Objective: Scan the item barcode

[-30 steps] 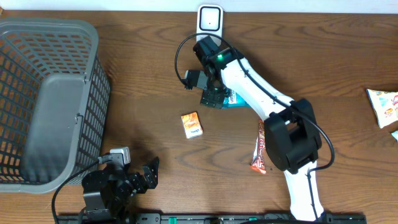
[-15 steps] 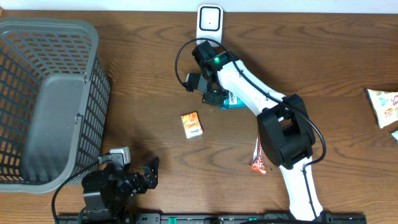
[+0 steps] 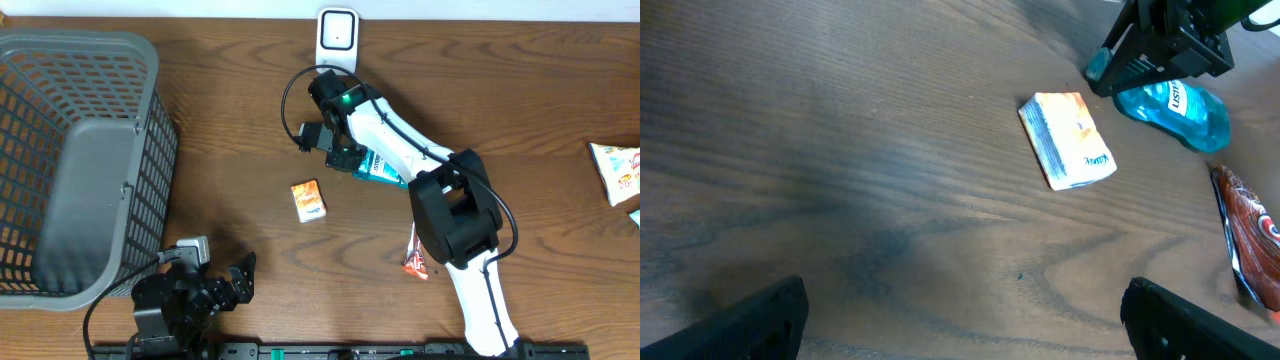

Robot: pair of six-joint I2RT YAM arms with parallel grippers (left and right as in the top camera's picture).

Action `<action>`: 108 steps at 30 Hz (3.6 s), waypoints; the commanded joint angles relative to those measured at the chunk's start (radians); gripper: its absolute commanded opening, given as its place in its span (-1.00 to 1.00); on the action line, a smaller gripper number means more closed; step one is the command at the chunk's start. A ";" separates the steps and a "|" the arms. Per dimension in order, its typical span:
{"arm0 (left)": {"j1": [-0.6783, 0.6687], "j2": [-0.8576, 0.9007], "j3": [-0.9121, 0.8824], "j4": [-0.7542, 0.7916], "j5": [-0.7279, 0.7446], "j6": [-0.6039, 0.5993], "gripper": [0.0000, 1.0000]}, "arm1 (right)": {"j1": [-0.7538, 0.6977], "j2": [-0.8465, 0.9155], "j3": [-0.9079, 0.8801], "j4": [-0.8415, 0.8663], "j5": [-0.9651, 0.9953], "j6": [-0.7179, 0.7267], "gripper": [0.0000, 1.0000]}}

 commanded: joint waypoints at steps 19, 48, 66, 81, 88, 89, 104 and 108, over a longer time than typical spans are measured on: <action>0.005 -0.005 -0.001 -0.006 0.013 -0.010 1.00 | 0.006 0.028 0.248 -0.187 -0.241 0.060 -0.85; 0.005 -0.005 -0.001 -0.006 0.013 -0.010 1.00 | -0.051 0.028 0.459 -0.057 -0.874 0.044 -0.74; 0.005 -0.005 -0.001 -0.006 0.013 -0.010 1.00 | -0.041 0.029 0.452 -0.058 -0.757 -0.121 -0.73; 0.005 -0.005 -0.001 -0.006 0.013 -0.010 1.00 | 0.033 0.031 0.346 -0.024 -0.512 -0.120 0.51; 0.005 -0.005 -0.001 -0.006 0.013 -0.010 1.00 | 0.172 0.031 0.202 0.109 -0.224 -0.120 0.98; 0.005 -0.005 -0.001 -0.006 0.013 -0.010 1.00 | 0.200 0.031 0.176 0.155 -0.148 -0.120 0.99; 0.005 -0.005 -0.001 -0.006 0.013 -0.010 1.00 | 0.293 0.037 -0.136 0.648 0.103 -0.176 0.97; 0.005 -0.005 -0.001 -0.006 0.013 -0.010 1.00 | 0.293 0.044 -0.174 0.667 0.076 -0.180 0.71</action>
